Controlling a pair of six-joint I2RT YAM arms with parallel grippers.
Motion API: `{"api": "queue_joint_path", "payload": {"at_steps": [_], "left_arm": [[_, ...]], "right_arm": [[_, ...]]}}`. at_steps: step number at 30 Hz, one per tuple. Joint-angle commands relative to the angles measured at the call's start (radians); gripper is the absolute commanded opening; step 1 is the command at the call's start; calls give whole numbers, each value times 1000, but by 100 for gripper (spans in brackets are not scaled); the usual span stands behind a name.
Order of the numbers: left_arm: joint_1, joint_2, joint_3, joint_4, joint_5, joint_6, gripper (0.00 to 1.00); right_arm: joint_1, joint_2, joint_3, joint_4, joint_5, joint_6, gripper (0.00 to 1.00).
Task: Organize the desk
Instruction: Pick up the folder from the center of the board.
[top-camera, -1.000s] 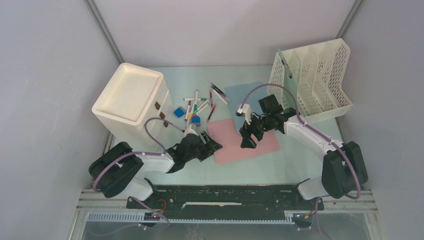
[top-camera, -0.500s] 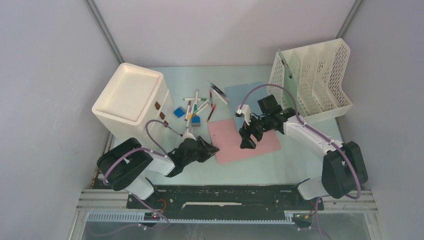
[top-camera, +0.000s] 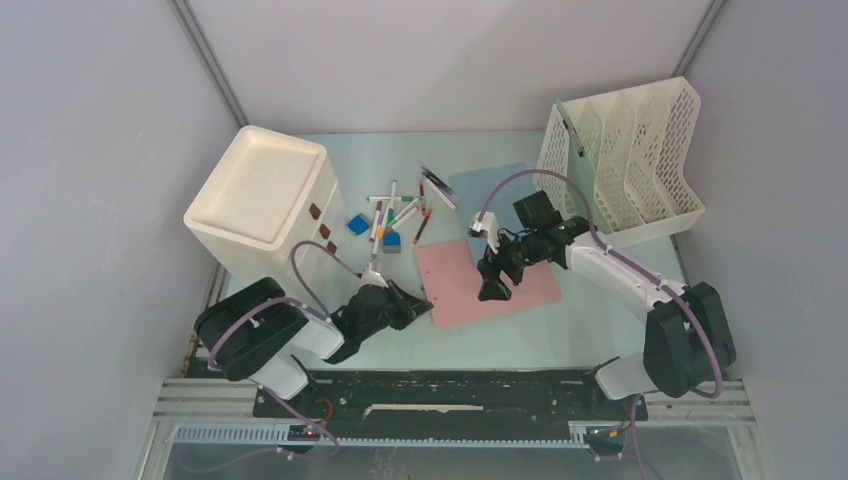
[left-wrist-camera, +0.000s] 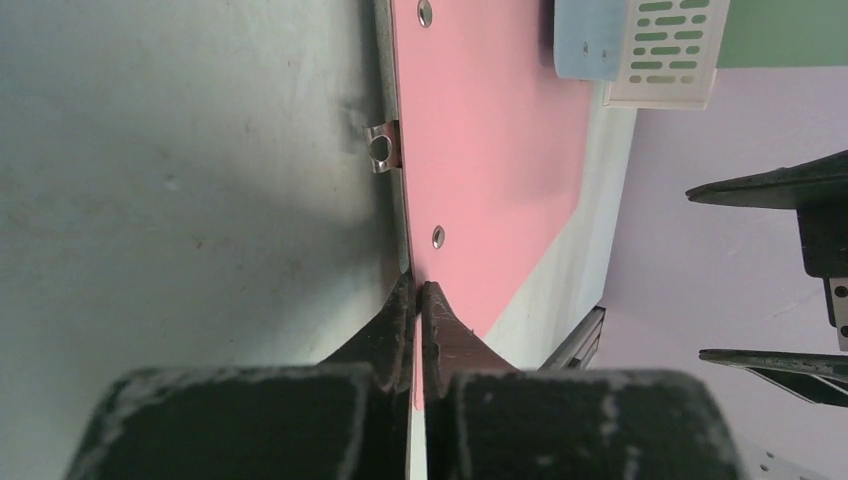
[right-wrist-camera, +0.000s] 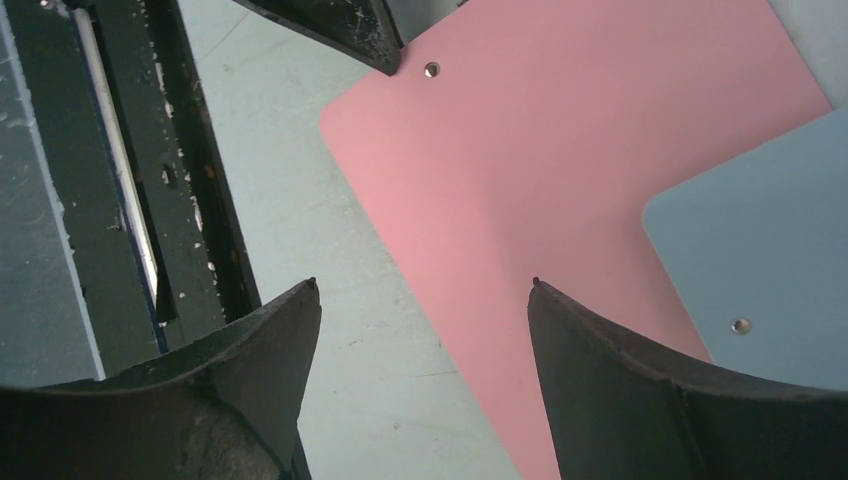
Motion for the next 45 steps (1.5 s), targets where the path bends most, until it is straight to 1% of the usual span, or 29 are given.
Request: {"api": "queue_joint_path", "payload": {"at_steps": [1,5,6,7,10,13,17,20,25,33,34,37,38,41,45], "left_arm": [[4,-52,-28,127,-1,29,0],[4,-115,-37,127,34,-16,0],[5,-131,-40,124,36,-27,0],[4,-148,-43,121,36,-38,0],[10,-210,-52,83,69,-70,0],[22,-273,-59,19,80,-106,0],[38,-351,-51,-67,91,-124,0],[46,-382,-31,-133,96,-126,0],[56,-385,-10,-138,125,-154,0],[56,-393,13,-140,139,-158,0],[56,-393,14,-140,141,-157,0],[55,-401,18,-141,144,-155,0],[56,-404,18,-141,144,-153,0],[55,-414,21,-150,145,-150,0],[56,-434,29,-165,140,-137,0]], "right_arm": [[27,-33,3,-35,-80,-71,84],[73,-42,2,-61,-65,-124,87],[106,-43,2,-62,-40,-133,91],[137,-45,2,-62,1,-139,95],[245,-56,-4,-19,162,-132,100],[352,-82,-31,65,358,-123,100],[431,-110,-47,158,510,-91,100],[488,-131,-78,226,616,-85,100],[595,-146,-139,306,734,-109,100],[716,-76,-159,359,841,-101,98],[727,-63,-159,365,860,-101,96],[751,-20,-170,407,952,-107,89],[756,-8,-173,414,981,-112,85],[770,17,-176,438,1042,-124,69],[786,36,-177,446,1089,-135,43]]}}
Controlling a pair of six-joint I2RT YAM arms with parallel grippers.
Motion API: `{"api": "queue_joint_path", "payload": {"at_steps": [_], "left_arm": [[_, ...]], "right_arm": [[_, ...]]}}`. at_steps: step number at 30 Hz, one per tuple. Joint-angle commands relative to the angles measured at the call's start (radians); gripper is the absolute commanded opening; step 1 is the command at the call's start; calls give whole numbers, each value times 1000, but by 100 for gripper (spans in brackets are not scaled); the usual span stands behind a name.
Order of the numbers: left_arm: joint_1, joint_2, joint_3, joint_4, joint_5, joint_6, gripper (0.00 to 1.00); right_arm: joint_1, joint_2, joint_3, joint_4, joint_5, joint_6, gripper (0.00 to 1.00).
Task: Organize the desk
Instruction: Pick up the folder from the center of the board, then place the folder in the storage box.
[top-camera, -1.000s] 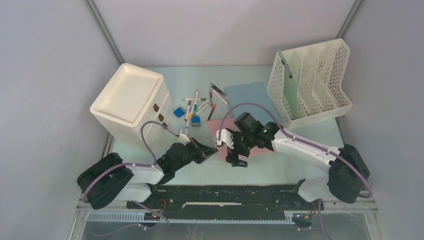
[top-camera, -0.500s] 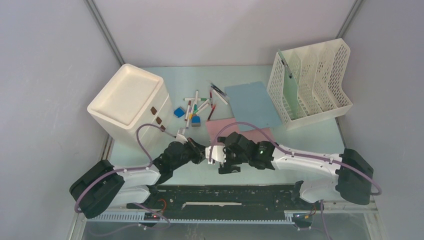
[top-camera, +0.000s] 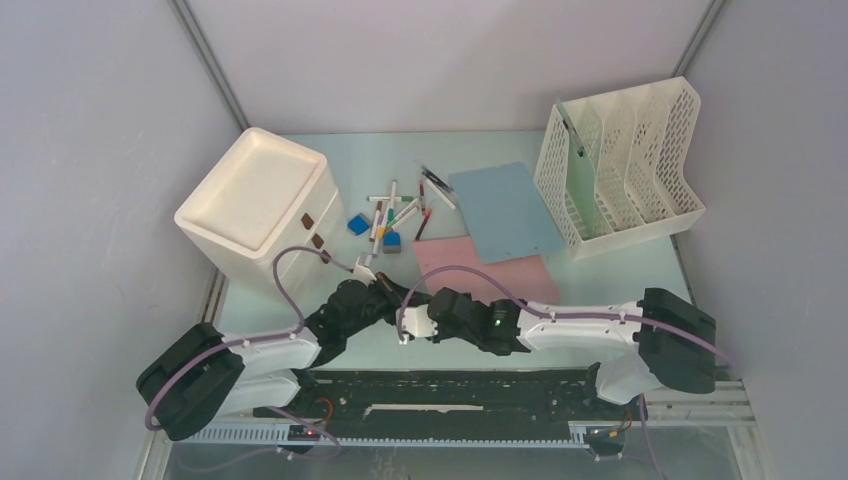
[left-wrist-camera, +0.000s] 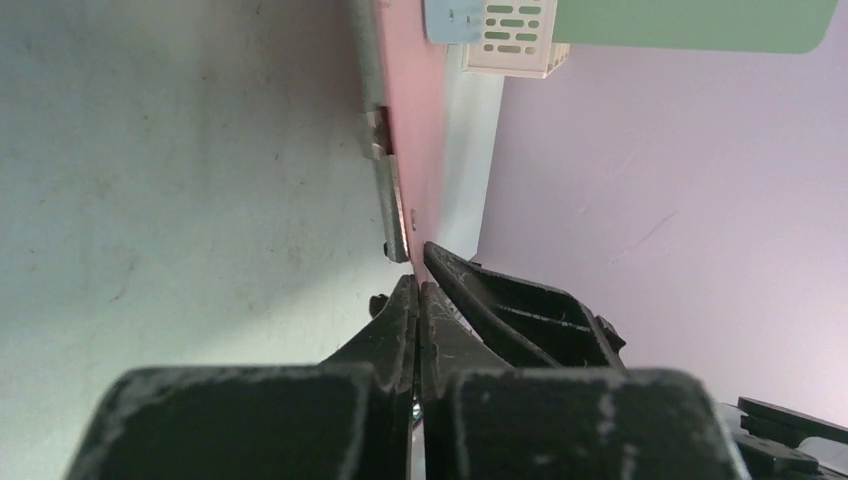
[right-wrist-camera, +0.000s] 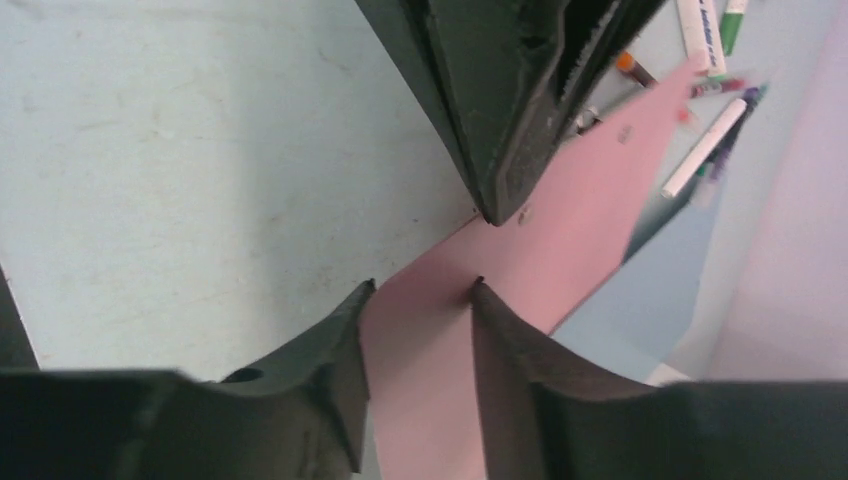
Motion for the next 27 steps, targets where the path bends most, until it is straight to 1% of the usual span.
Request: {"api": "queue_joint_path", "payload": {"at_steps": [1,5,6,9,12,15,17,18,20,23,27], "left_arm": [[10,-54,47,41,-12,9,0],[11,-91,56,13,-22,30,1],[11,-106,60,0,-24,41,4],[11,-158,79,-77,-33,85,19],[11,-224,92,-154,-50,147,31],[10,-306,109,-254,-81,242,46],[11,-366,134,-356,-102,324,56],[11,-404,151,-400,-136,367,62],[12,-452,170,-468,-173,436,70],[15,-484,194,-506,-190,513,76],[29,-460,232,-506,-141,602,78]], "right_arm": [[31,19,-3,56,101,-9,37],[64,22,-2,67,139,-19,14],[71,18,-2,72,145,-19,10],[70,-15,8,62,137,-3,1],[37,-52,32,11,88,36,0],[-9,-98,71,-58,-4,83,0],[-47,-137,98,-110,-96,116,0],[-71,-157,112,-139,-151,132,0],[-118,-195,134,-184,-253,163,0],[-186,-247,158,-236,-391,186,0],[-283,-322,187,-295,-547,198,0]]}}
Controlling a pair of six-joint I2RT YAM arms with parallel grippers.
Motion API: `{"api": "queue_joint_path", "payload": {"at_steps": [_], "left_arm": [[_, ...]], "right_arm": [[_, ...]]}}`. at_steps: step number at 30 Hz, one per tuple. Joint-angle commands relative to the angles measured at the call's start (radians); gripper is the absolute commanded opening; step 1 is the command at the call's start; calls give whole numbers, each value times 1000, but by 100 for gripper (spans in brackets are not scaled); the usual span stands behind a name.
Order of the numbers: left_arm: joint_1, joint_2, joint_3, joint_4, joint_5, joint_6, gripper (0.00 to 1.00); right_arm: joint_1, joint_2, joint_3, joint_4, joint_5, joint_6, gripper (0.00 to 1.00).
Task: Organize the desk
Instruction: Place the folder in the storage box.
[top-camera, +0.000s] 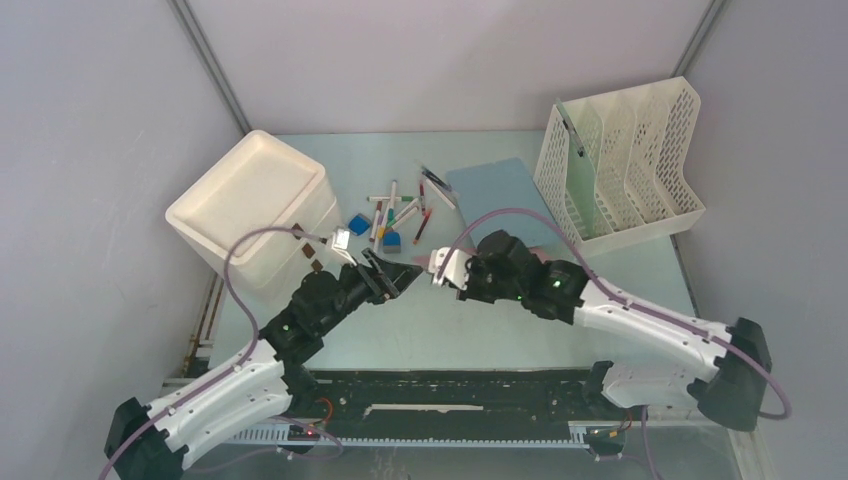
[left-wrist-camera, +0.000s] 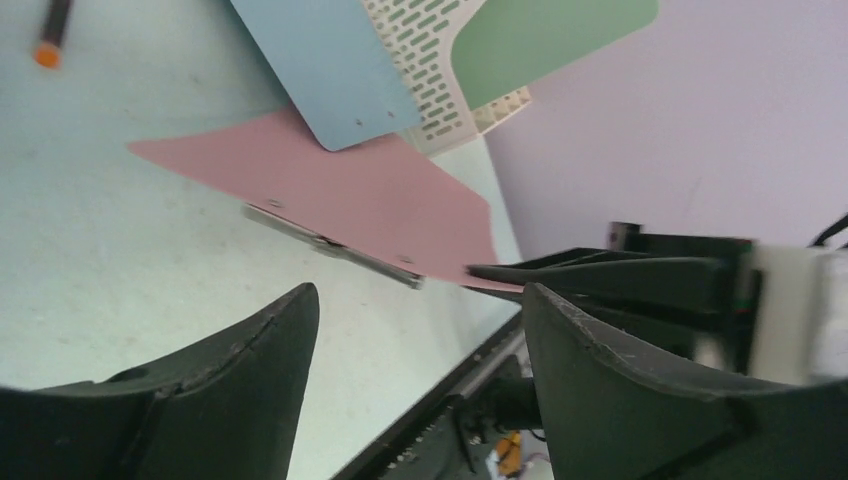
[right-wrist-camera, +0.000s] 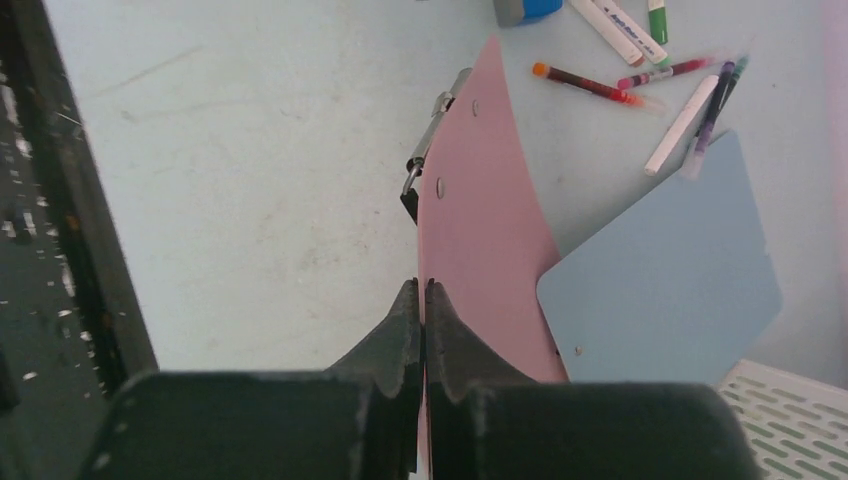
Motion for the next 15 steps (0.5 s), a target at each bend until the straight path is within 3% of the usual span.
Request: {"api": "queue_joint_path", "payload": {"at_steps": [1,7,15], "left_arm": [[22,31,68,-46,8,195,78],[32,85,145,-46,100,358,80],[34,29,175,-9,115,612,87]], "right_arm": [[-92,-105,59,-96,-316,75,0],[-276,-210,92,-183,-598,62,0],[-523,-298,125,-239,-834,94,0]]}}
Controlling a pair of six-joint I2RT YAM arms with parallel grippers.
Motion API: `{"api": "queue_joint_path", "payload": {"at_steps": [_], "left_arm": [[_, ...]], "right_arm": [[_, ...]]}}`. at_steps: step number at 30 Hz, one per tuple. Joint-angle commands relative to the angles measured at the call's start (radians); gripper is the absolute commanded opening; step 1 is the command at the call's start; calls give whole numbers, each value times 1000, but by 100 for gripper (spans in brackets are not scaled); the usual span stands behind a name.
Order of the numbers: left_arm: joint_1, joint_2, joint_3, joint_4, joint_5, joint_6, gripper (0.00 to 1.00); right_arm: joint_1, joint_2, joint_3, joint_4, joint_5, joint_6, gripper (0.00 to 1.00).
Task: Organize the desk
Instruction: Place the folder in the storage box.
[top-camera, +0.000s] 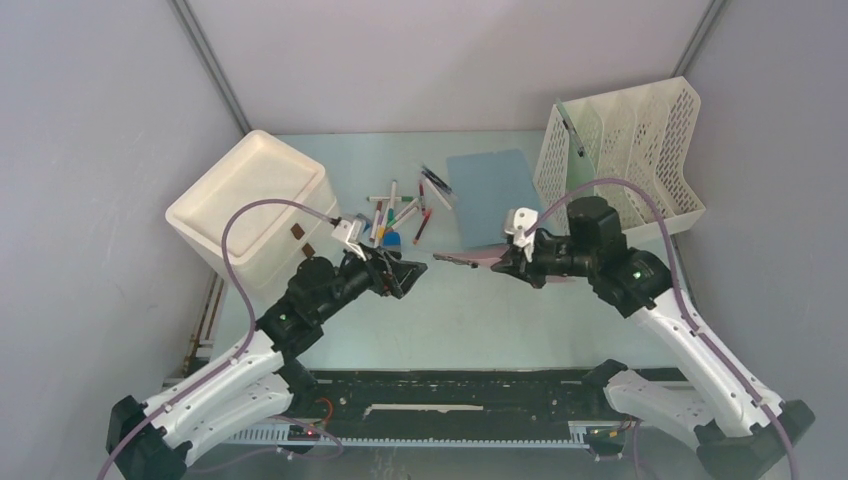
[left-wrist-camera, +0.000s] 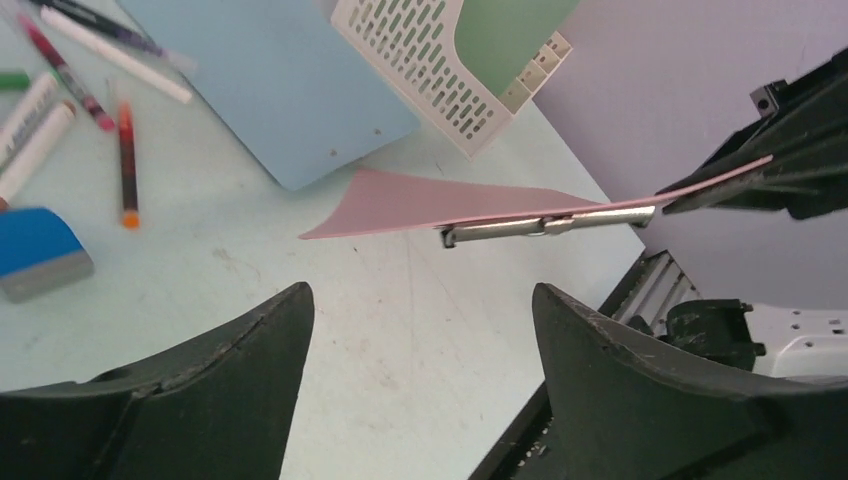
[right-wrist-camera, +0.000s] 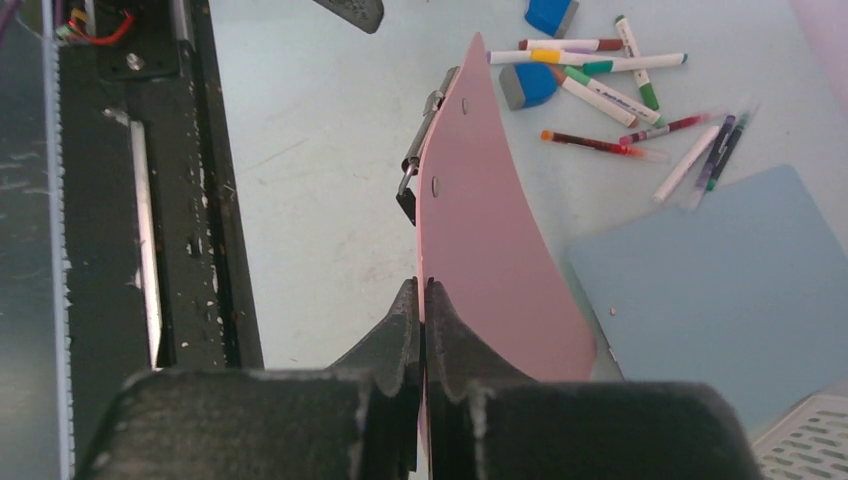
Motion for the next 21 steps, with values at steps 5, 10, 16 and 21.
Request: {"api": "queue_joint_path", "payload": {"at_steps": [5,10,16,21], "left_arm": [[9,-68,26,69,17,230,92],[10,-67,-2,111,15,223,93],[10,-70,-29,152,-8,223,100],[14,-65,-42,175,-16,227,100]], "right_arm": [[-204,-71,86,-93,-286,80,0],[-277,-65,159,-134,-326,94,0],[-420,-13,254,-175,-459,129,0],[-650,26,330,-173,-654,190,0]]}}
